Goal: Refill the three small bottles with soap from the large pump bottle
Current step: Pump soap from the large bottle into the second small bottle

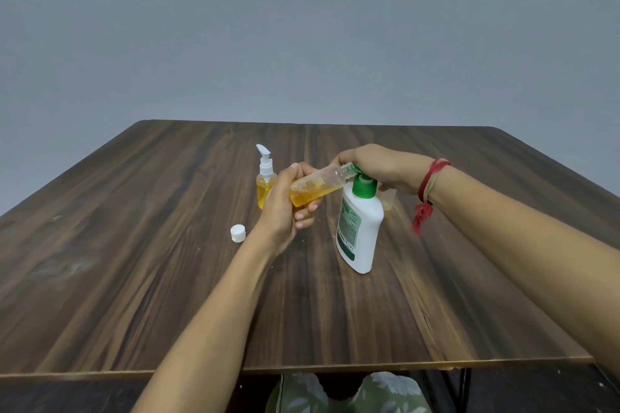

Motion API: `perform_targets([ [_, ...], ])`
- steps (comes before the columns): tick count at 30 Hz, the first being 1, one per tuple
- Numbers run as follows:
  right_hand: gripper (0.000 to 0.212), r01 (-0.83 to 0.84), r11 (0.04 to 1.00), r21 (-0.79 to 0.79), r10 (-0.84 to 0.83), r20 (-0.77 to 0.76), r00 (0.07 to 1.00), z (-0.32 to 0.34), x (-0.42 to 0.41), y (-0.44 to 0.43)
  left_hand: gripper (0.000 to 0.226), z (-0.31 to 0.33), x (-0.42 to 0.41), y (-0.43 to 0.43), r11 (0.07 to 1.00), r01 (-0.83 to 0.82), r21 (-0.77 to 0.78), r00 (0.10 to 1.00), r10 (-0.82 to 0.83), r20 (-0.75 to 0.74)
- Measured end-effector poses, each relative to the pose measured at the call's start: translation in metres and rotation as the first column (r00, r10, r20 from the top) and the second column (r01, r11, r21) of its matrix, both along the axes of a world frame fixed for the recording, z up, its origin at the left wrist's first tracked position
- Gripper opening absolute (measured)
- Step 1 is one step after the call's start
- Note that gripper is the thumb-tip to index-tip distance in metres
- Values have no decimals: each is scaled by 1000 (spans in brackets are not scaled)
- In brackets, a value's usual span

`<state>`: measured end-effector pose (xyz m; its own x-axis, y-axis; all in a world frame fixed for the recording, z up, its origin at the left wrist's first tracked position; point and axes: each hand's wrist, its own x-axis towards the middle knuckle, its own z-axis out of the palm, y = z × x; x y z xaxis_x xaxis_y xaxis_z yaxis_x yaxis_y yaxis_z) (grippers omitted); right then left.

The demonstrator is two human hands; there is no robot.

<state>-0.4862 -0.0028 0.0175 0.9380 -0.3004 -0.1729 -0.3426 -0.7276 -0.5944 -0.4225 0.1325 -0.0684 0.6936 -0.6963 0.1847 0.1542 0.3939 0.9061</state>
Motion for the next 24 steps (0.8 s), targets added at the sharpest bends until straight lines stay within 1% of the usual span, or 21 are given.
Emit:
perform_targets([
  [2,28,-13,1000,-22,13,-15,1000,4,1,-1,46,0,-1,0,1000,12,6,1000,-12,-7],
  [4,29,-24,1000,-5,24,-17,1000,6,3,-2,47,0,-2,0,1000,18,0,1000,-18,-4],
  [9,31,-2,1000,-17,2,-24,1000,-3,4,-5,47,0,-1,1,1000,5,15,1000,-5,9],
  [14,30,15,1000,22,-16,12,1000,-2,5,-6,44,0,-3,1,1000,12,8,1000,-12,25],
  [17,28,2,1000,-5,-2,5,1000,0,3,-3,43,0,-3,2,1000,13,17,999,-14,37],
  [19,29,-17,1000,-6,17,20,1000,5,2,-2,42,-1,-2,0,999,31,8,998,-31,46],
  [22,32,-7,999,48,5,44,999,1,2,-3,42,-3,0,1,999,32,7,997,-33,73],
  [24,33,1,1000,28,-2,38,999,-1,2,-1,42,-3,0,3,1000,29,11,997,-29,72],
])
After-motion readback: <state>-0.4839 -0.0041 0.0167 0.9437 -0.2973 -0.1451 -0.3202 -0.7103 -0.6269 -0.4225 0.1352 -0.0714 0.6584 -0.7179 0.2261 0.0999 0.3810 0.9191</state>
